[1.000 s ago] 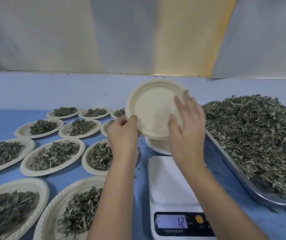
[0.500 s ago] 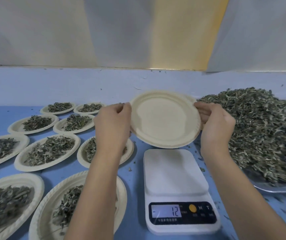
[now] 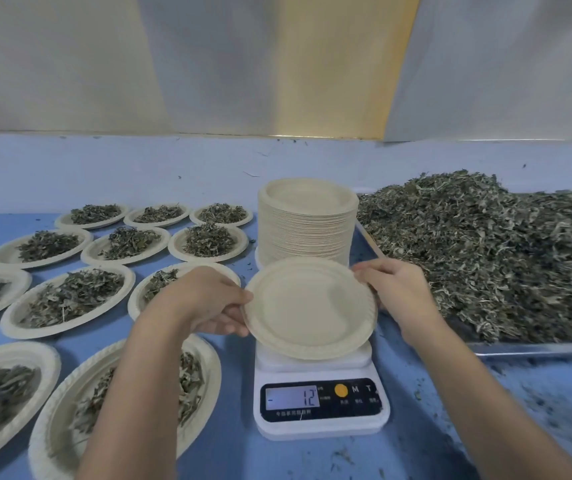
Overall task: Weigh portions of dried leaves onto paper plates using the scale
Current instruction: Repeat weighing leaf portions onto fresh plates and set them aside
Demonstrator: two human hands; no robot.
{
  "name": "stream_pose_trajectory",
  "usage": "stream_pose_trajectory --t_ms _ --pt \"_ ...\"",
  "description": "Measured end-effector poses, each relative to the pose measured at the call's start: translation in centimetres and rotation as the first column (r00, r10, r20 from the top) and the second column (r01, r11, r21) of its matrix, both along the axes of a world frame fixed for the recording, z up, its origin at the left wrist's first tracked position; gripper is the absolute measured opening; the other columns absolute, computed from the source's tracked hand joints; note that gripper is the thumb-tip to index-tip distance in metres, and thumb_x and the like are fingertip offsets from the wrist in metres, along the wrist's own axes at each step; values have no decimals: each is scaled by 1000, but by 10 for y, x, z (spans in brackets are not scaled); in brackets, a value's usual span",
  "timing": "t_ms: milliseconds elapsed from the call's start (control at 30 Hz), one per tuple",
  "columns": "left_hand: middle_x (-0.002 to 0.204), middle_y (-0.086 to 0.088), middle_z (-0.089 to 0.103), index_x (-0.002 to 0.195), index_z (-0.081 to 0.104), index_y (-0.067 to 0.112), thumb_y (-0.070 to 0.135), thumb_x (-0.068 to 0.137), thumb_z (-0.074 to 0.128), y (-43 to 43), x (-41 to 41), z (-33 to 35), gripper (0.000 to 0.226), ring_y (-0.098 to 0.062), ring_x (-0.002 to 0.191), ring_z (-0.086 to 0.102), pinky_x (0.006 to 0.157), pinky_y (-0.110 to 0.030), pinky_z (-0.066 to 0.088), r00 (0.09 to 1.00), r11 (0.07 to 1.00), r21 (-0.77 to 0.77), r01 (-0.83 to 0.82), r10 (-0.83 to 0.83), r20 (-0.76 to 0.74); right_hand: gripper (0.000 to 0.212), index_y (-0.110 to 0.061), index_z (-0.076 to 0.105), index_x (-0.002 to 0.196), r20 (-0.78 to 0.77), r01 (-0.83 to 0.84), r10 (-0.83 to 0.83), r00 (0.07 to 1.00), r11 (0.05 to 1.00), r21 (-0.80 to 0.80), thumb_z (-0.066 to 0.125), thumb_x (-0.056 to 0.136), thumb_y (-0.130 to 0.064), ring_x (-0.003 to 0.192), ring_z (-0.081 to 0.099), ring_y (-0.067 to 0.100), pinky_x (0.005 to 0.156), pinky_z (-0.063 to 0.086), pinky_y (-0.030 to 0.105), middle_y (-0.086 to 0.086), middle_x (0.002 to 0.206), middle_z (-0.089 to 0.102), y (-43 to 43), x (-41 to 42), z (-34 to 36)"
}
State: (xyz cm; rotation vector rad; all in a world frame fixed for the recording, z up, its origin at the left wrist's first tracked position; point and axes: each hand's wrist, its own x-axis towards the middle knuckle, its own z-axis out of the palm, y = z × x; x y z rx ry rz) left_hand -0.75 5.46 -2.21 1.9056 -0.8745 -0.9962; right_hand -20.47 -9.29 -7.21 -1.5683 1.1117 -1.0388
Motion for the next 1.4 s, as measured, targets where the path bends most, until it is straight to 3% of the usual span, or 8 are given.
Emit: stream_pose_trajectory --t_ms 233,533,700,867,967,1067,1233,1400 --pt "58 -12 68 93 62 4 9 93 57 -3 3 -7 7 -14 40 61 38 -15 46 999 999 35 -12 11 30 31 -17 72 61 -77 79 -78 994 997 6 56 88 -21 76 67 33 77 55 52 3 64 71 6 4 -5" --pt "66 -12 60 76 57 4 23 95 55 -14 5 -15 27 -21 53 54 44 -18 40 964 993 33 -110 98 246 35 16 59 92 -152 88 -107 983 988 -125 54 88 -19 69 45 24 83 47 62 35 90 60 14 7 -1" --pt "97 -5 67 100 65 11 20 93 48 -28 -16 -14 21 -25 91 59 77 -34 48 691 952 -304 -36 244 681 23 -4 70 90 -179 186 -236 955 948 -258 52 90 -19 70 56 31 64 49 42 14 81 68 8 -4 5" --pt "85 13 64 98 69 21 20 92 51 -49 -64 -12 19 -8 86 60 75 -24 44 755 852 -475 220 160 636 25 -15 68 109 -272 289 -406 872 877 -384 52 91 -16 84 54 16 62 40 29 3 108 66 -10 -28 5" --pt "83 15 65 95 68 25 21 92 51 -63 -88 -14 18 -3 83 57 68 -16 41 801 828 -474 299 52 597 49 -9 47 135 -575 304 -481 661 873 -381 55 90 -26 137 28 32 110 28 45 16 148 36 -23 -43 2" --pt "83 13 67 94 69 26 22 93 50 -72 -107 -13 19 -3 78 58 70 -20 45 828 800 -499 333 5 561 90 -13 6 152 -788 440 -315 529 896 -63 56 87 -50 143 -20 38 115 -6 52 20 156 -19 -28 -52 1" --pt "83 8 69 93 69 24 22 93 50 -81 -127 -10 19 -6 78 61 73 -26 48 843 781 -515 352 -27 537 110 -10 -11 151 -756 490 -156 635 838 239 60 83 -60 143 -20 39 115 -5 51 24 153 -24 -40 -49 0" --pt "86 9 70 94 70 24 22 93 51 -84 -128 -11 19 -4 82 62 77 -25 48 854 783 -512 354 -48 518 66 -4 15 145 -608 304 -190 771 948 89 51 95 -27 142 20 37 115 20 47 23 154 17 -55 -45 -12"
